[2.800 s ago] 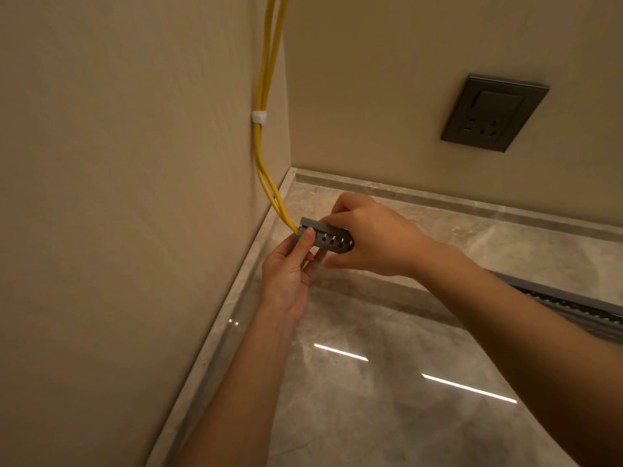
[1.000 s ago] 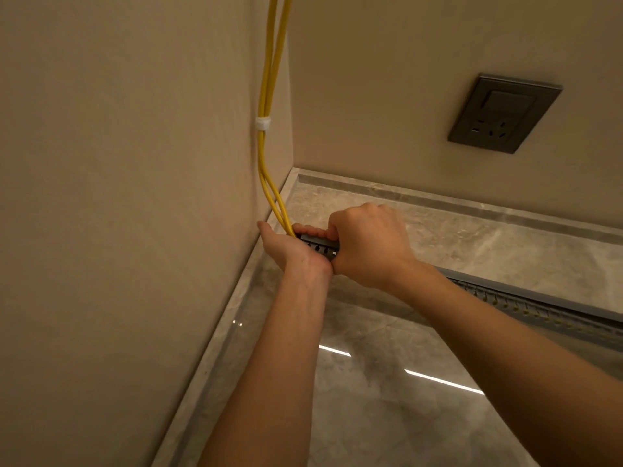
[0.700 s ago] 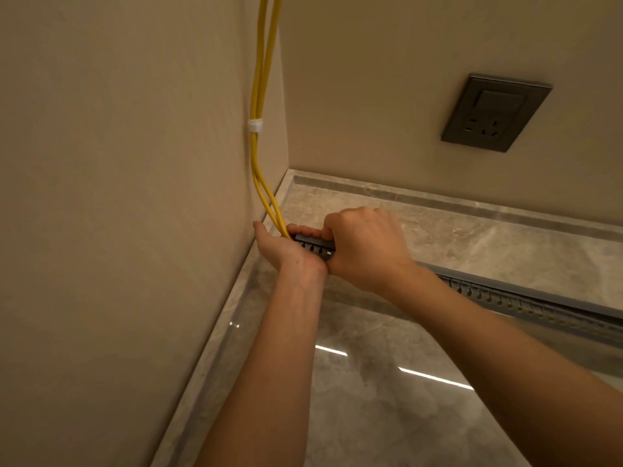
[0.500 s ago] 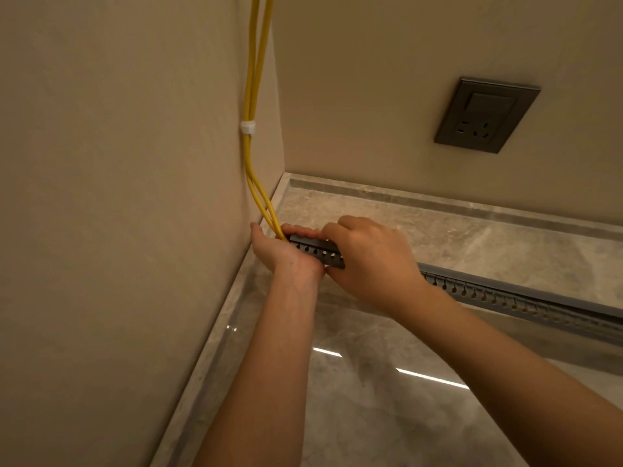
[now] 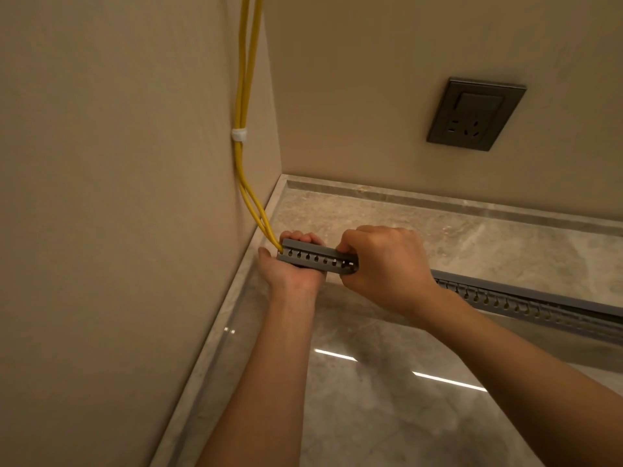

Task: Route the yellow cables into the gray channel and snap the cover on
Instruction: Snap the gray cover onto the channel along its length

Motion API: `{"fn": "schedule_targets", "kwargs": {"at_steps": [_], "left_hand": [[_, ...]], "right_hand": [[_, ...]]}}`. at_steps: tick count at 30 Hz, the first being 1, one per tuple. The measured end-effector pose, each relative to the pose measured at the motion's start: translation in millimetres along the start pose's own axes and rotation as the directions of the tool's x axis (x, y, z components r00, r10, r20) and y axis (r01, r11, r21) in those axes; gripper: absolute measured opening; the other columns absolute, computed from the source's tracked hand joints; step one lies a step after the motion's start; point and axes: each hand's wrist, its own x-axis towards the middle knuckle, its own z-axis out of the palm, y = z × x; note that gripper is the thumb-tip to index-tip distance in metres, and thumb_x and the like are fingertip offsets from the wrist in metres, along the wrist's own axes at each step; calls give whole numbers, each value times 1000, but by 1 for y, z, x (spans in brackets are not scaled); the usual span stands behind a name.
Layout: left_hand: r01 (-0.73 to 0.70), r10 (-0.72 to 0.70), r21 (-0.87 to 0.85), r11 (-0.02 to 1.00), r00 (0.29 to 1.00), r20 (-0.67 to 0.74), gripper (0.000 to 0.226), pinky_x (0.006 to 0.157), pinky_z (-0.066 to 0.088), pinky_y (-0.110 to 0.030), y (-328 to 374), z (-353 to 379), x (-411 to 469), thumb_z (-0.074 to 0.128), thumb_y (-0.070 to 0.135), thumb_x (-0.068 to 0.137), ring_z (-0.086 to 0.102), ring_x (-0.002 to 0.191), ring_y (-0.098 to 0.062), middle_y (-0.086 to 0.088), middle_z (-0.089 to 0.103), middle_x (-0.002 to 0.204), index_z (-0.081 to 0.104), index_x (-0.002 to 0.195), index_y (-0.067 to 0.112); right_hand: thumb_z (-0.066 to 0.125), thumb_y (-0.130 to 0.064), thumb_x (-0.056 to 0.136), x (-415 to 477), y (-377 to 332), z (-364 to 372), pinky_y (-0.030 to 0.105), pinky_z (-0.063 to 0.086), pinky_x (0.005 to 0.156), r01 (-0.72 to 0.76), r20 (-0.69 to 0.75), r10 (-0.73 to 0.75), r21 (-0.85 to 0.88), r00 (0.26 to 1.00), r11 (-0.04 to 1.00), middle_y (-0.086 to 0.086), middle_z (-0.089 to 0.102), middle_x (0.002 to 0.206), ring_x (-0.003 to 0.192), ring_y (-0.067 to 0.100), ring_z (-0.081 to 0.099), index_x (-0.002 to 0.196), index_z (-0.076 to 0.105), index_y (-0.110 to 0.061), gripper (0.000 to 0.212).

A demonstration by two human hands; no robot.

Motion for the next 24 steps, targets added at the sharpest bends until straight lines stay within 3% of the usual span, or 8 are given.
{"fn": "schedule_targets", "kwargs": {"at_steps": [11,14,20,24], "left_hand": [[-115,115,1,993,991,-68,69,48,41,-22,-9,1,-4,17,52,95,49,30,-16,-2,51,39,50,52,11],[-134,132,-9,991,986,-101,70,44,41,-19,-11,6,-1,18,44,97,47,28,-17,-4,51,39,51,46,9],[-91,105,101,991,983,-153,68,46,36,-18,-8,11,3,25,40,95,44,29,-15,0,48,37,48,38,13],[-42,50,69,997,992,-115,71,47,35,-19,-6,9,4,27,45,93,43,29,-16,0,45,38,46,33,14]], "right_hand": [[67,-20,70,1,-1,-5,35,49,58,-21,5,21,90,1000,996,-1,67,70,61,21,59,84,71,-18,14],[66,-21,72,2,-1,-8,35,50,58,-20,3,19,80,1000,997,-1,68,72,62,21,59,85,70,-18,14],[64,-24,74,4,-1,-12,38,51,60,-15,22,14,47,1000,999,-2,67,74,64,20,59,87,69,-19,14],[63,-23,73,6,-2,-15,35,48,59,-9,39,8,28,999,1000,-3,65,73,63,20,57,84,67,-19,12]]}}
